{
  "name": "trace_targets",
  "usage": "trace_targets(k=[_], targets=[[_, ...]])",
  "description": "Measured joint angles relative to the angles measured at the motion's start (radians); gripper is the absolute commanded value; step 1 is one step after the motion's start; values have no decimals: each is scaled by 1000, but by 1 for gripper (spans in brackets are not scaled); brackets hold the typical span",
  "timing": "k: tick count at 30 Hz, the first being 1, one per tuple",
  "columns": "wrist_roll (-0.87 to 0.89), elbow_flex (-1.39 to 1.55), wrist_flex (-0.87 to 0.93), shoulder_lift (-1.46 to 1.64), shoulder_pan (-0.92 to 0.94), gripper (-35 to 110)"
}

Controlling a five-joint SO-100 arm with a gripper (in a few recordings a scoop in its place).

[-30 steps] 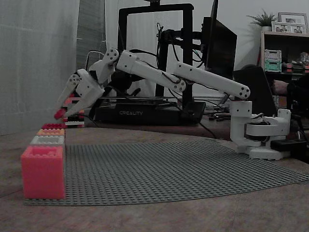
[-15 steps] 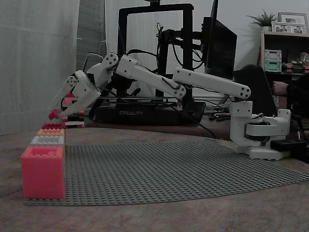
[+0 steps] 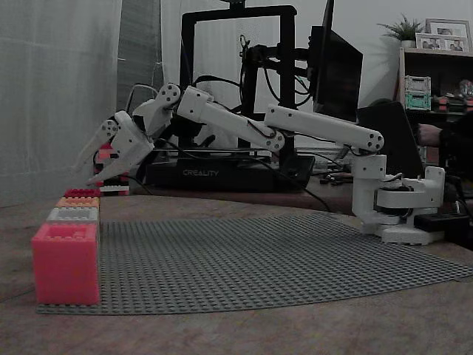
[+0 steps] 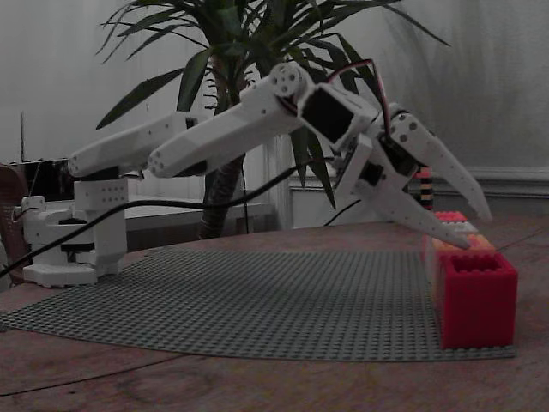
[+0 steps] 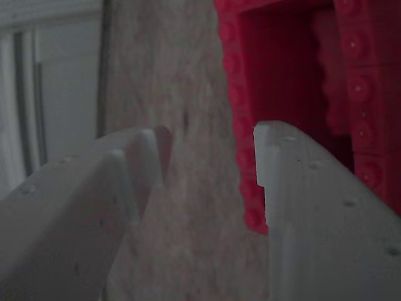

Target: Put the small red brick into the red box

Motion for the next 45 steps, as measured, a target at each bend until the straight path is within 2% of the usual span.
trace_targets(k=[5,7,14,19,24,33,39,45], targets=[[20,0,26,2,0,0],[32,14,46,26,0,0],[92,313,144,387,0,0],[141,738,235,782,-5,0],[181,1319,279,1218,-63,0],[265,2255,225,1957,-258,0],[262,2643,152,2336,-273,0],[262,2902,152,2691,-273,0]])
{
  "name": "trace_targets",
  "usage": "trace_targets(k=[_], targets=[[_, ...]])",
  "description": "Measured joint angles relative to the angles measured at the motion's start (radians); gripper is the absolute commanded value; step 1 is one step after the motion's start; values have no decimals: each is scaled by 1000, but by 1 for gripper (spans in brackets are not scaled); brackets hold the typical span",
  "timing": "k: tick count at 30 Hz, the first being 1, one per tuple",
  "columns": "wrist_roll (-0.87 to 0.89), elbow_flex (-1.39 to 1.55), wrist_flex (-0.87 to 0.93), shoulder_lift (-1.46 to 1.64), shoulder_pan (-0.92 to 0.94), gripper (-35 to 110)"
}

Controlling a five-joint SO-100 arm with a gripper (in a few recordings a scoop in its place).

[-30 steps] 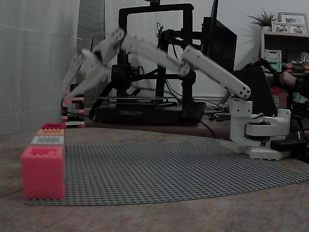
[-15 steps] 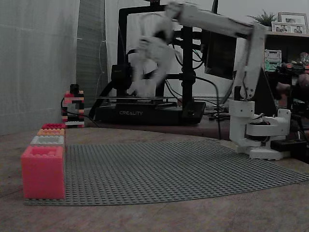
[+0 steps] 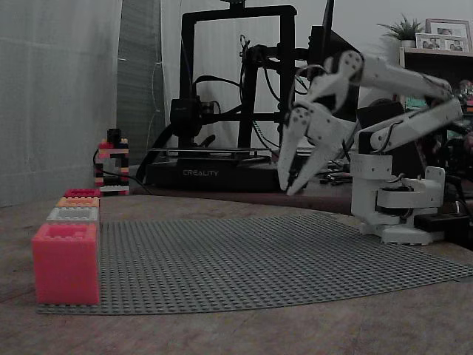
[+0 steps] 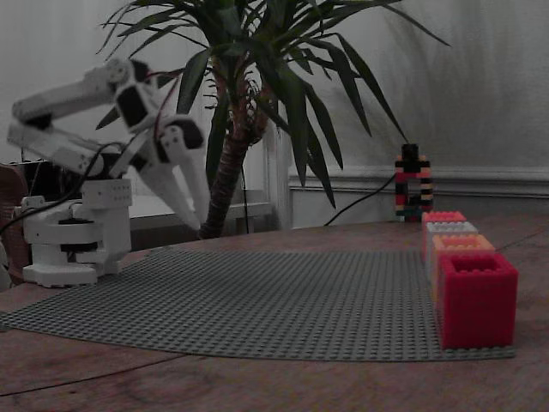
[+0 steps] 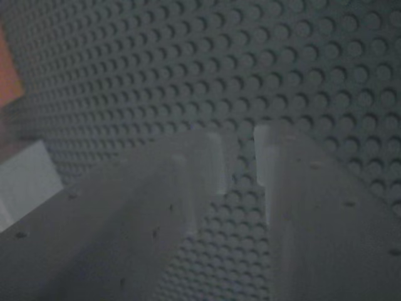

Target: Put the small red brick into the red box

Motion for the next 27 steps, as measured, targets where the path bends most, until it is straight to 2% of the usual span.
trace_targets(k=[10,27], targets=[[-34,202,28,314,-2,0],[-32,255,35,351,-17,0]])
